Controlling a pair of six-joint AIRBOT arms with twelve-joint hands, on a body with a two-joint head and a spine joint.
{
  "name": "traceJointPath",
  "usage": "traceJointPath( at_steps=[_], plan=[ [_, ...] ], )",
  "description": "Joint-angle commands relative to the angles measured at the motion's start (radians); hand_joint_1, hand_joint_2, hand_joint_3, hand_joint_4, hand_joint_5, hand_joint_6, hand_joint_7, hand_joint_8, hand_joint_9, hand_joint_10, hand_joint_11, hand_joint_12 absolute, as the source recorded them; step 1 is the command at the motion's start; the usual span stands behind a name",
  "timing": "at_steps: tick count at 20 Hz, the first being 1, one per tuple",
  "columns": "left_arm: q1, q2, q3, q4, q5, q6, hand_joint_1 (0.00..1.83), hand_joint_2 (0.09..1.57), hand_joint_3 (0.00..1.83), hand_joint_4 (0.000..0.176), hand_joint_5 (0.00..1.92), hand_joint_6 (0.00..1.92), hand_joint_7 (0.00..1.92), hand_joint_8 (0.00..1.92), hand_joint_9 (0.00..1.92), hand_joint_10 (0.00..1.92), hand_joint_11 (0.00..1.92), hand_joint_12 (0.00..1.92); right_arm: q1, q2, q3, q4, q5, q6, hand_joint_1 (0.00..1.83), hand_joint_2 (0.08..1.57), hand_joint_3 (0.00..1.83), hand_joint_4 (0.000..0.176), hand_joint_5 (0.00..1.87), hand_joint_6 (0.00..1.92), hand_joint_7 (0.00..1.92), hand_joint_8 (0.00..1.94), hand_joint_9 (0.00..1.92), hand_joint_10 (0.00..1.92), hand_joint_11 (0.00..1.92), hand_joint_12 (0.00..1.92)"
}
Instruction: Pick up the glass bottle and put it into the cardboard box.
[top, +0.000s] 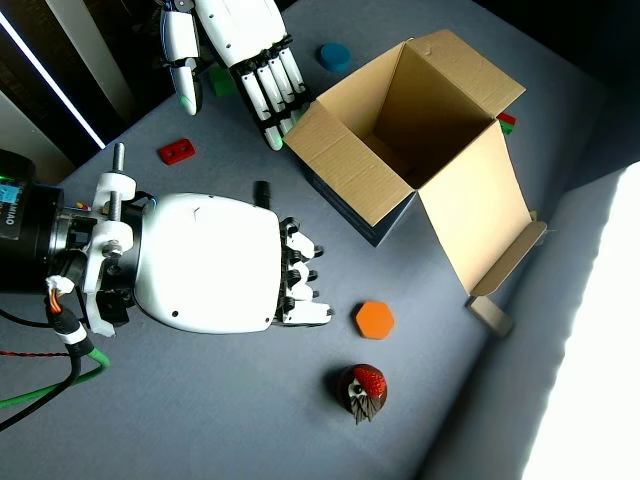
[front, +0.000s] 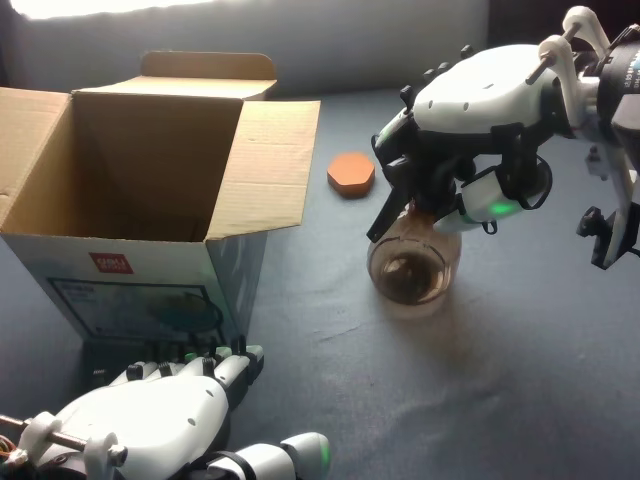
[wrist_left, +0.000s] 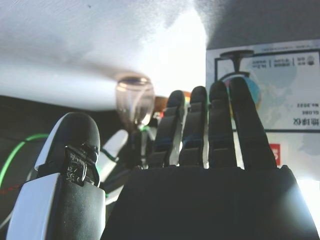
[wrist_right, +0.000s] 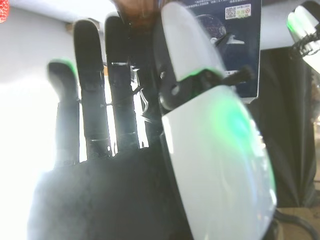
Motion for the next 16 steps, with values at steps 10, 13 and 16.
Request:
traceJointPath(
  at_steps=[10,13,16],
  plan=[
    [-0.018,-0.002,-0.008,0.071,-0.038,-0.006,0.00,1.23,0.00,0.031,0.02,0.00,0.05,0.00,0.08,0.00,0.00,0.27,0.100,0.114,-0.075,-0.005,0.124,-0.015,1.36,1.17,0.00,0.000,0.76,1.30,0.91,1.07,0.85,1.36,0.64,1.69],
    [-0.010,-0.002,-0.001,0.071,-0.038,-0.005,0.00,1.24,0.00,0.031,0.03,0.01,0.05,0.00,0.08,0.00,0.00,0.27,0.155,0.171,-0.110,-0.005,0.140,0.005,1.36,1.16,0.00,0.000,0.77,1.29,0.92,1.06,0.87,1.33,0.65,1.65],
    [-0.002,-0.002,0.015,0.072,-0.038,-0.005,0.00,1.24,0.00,0.031,0.04,0.01,0.05,0.00,0.08,0.00,0.00,0.30,0.204,0.225,-0.137,-0.005,0.225,0.054,1.36,1.15,0.00,0.000,0.79,1.23,0.97,1.04,0.87,1.31,0.67,1.61]
  ],
)
